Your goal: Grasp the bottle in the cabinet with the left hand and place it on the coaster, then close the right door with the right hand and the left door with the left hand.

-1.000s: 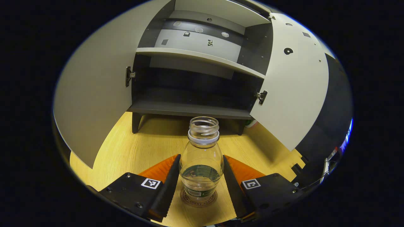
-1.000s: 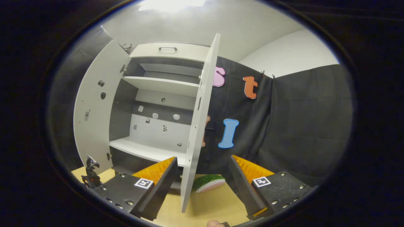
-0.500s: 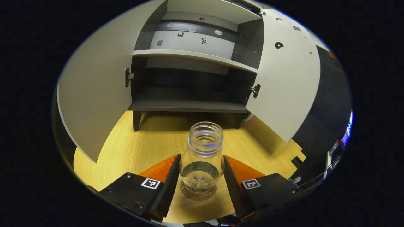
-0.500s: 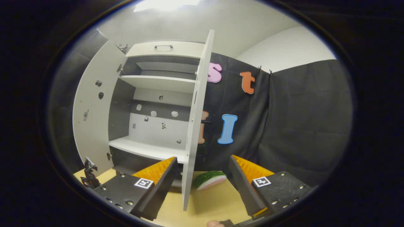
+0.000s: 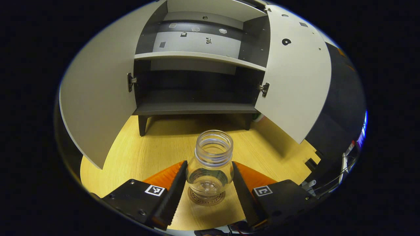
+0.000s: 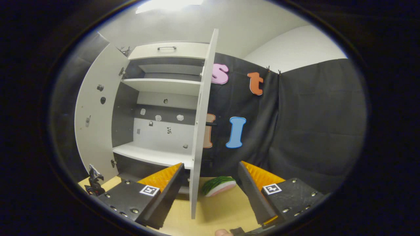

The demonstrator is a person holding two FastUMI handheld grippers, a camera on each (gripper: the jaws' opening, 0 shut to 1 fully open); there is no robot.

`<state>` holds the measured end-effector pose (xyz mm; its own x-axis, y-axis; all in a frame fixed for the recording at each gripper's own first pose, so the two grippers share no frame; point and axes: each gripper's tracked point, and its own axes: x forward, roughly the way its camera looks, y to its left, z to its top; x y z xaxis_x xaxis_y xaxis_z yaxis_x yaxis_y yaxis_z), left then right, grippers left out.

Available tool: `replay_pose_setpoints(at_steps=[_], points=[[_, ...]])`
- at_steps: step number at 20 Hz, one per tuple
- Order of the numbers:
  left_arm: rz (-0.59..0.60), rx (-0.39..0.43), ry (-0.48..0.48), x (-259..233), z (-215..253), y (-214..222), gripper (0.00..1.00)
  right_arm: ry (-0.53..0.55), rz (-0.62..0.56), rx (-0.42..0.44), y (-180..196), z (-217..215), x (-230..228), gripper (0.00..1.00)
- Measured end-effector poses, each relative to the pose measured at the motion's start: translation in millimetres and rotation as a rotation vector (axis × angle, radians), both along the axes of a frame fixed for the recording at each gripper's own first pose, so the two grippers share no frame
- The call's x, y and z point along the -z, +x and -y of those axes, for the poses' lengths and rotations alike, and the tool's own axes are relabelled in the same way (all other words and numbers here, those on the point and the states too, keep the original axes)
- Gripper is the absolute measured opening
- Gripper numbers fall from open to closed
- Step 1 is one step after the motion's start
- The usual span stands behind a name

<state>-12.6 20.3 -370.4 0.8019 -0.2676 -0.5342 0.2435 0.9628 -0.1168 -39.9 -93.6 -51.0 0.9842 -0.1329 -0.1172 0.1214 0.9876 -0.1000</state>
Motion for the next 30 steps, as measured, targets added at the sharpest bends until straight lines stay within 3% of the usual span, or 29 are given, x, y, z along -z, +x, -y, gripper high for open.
replay_pose_setpoints(at_steps=[18, 24, 30], points=[[0.101, 0.044, 0.007, -54, 21, 18, 0.83, 0.039, -0.012, 0.099, -3, 27, 4, 0.99], [0.203, 0.012, -0.031, -112, 19, 26, 0.83, 0.023, -0.004, 0.109, 1, 31, 1, 0.99], [0.379, -0.063, -0.059, -215, 7, 28, 0.83, 0.007, 0.026, 0.144, 5, 46, -8, 0.99]])
